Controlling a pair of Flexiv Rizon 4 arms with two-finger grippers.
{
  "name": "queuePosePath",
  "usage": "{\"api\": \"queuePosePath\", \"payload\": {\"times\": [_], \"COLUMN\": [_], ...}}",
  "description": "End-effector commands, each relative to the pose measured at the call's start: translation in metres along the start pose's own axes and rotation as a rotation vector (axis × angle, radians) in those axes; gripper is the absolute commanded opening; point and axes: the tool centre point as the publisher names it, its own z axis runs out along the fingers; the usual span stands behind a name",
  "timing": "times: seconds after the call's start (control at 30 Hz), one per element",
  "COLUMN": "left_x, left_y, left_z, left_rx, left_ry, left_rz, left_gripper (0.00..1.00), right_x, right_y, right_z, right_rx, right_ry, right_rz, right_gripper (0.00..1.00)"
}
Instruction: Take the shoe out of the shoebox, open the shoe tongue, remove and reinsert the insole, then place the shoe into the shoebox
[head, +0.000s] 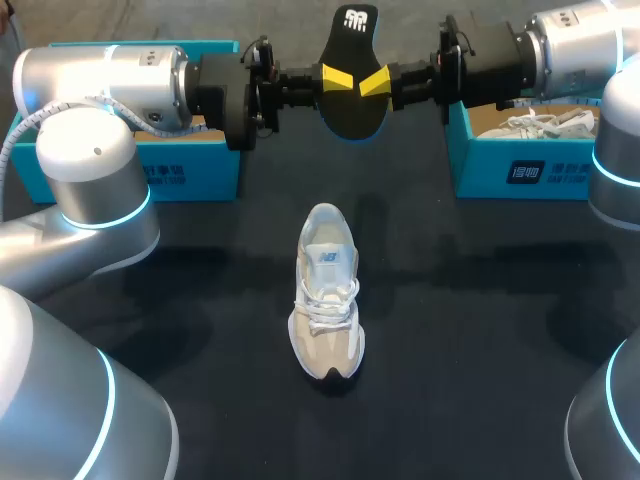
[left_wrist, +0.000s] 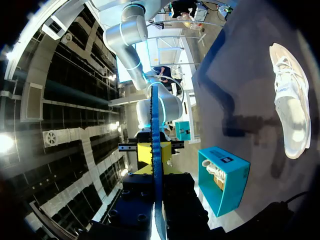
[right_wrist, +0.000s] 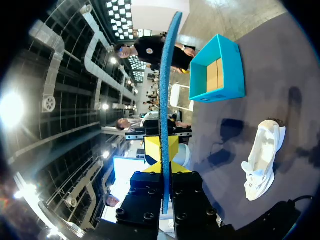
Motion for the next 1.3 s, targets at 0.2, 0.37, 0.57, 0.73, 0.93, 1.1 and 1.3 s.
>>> {"api": "queuePosePath", "payload": {"times": [0.2,0.37,0.57,0.73,0.93,1.1,1.3], "left_x": [0.0,0.001,0.001,0.002,0.007,0.017,0.035], "left_y": [-0.001,-0.001,0.0,-0.001,-0.001,-0.004,-0.008], "left_z": [0.002,-0.004,-0.024,-0.046,-0.073,-0.094,-0.113], "left_rx": [0.01,0.015,0.014,0.045,0.079,0.119,0.18], "left_ry": [0.006,0.017,0.026,0.044,0.084,0.15,0.279], "left_rz": [-0.001,0.003,0.006,0.013,0.016,0.015,0.038], "left_gripper": [0.45,1.0,1.0,1.0,1.0,1.0,1.0], "right_x": [0.0,0.001,0.003,0.004,0.005,0.007,0.009], "right_y": [0.001,0.001,0.003,0.003,0.003,0.001,-0.001], "right_z": [0.002,0.001,-0.005,-0.009,-0.015,-0.017,-0.013], "right_rx": [0.004,0.003,-0.004,-0.008,-0.022,-0.027,-0.023], "right_ry": [0.0,-0.005,-0.017,-0.028,-0.04,-0.051,-0.06], "right_rz": [-0.001,-0.008,-0.015,-0.027,-0.036,-0.046,-0.059], "right_gripper": [0.0,0.0,0.0,0.0,0.0,0.0,0.0]}}
